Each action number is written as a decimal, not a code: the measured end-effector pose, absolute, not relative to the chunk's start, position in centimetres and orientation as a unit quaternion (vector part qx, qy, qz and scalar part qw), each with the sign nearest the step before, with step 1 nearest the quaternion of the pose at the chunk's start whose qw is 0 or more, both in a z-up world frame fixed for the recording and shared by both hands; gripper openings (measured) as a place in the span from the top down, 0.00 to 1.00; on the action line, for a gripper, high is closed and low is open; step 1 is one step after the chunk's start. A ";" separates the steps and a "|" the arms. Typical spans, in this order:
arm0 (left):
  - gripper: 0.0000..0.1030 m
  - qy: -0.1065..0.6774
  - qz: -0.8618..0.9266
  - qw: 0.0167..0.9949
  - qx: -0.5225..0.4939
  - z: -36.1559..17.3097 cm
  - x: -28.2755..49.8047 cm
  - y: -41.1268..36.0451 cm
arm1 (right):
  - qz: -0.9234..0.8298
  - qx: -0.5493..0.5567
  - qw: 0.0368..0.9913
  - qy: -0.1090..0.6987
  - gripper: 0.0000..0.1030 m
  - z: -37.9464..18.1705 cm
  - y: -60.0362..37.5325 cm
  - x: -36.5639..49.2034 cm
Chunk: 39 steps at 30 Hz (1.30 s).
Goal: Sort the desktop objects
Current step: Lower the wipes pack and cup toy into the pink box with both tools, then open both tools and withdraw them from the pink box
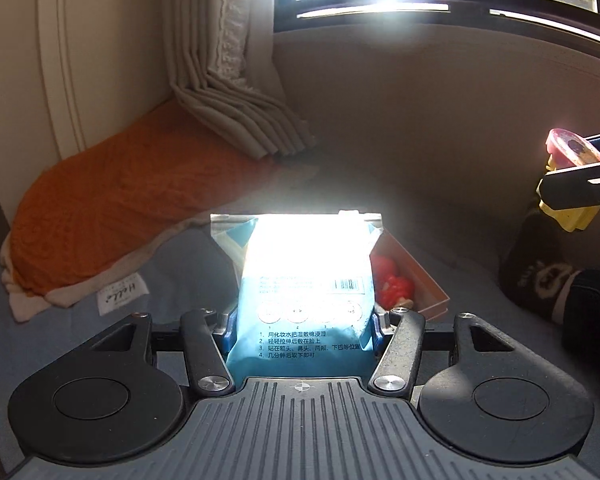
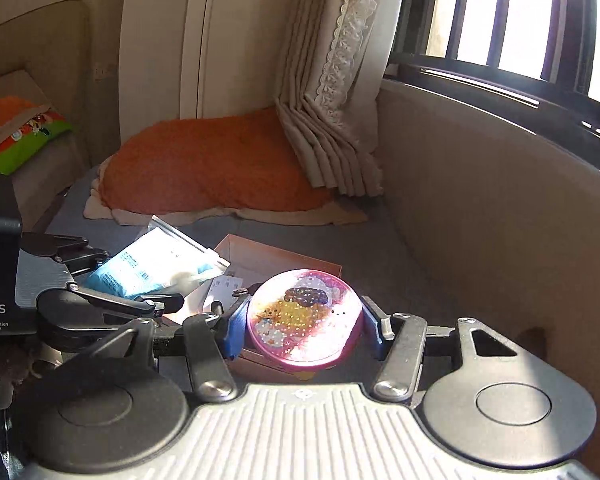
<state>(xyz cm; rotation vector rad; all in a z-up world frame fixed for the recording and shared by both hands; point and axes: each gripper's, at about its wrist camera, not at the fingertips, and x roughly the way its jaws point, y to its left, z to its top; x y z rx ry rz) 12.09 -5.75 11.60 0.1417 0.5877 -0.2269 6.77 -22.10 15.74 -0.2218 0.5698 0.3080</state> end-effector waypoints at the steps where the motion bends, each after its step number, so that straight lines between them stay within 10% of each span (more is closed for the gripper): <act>1: 0.41 0.291 -0.111 0.948 0.067 11.2 13.1 -5.9 | 0.148 -0.110 0.941 0.284 0.46 15.4 -22.1 7.3; 11: 0.08 0.271 -0.104 0.957 0.017 8.8 18.9 -3.7 | 0.134 -0.136 0.928 0.321 0.46 11.2 -20.1 12.8; 28: 0.03 0.397 -0.101 0.907 -0.099 1.4 9.1 0.8 | 0.135 0.004 0.897 0.422 0.37 5.1 -11.6 28.8; 39: 0.02 0.404 -0.074 0.907 -0.094 0.9 9.5 1.1 | 0.168 -0.149 0.893 0.390 0.50 1.6 -8.0 24.1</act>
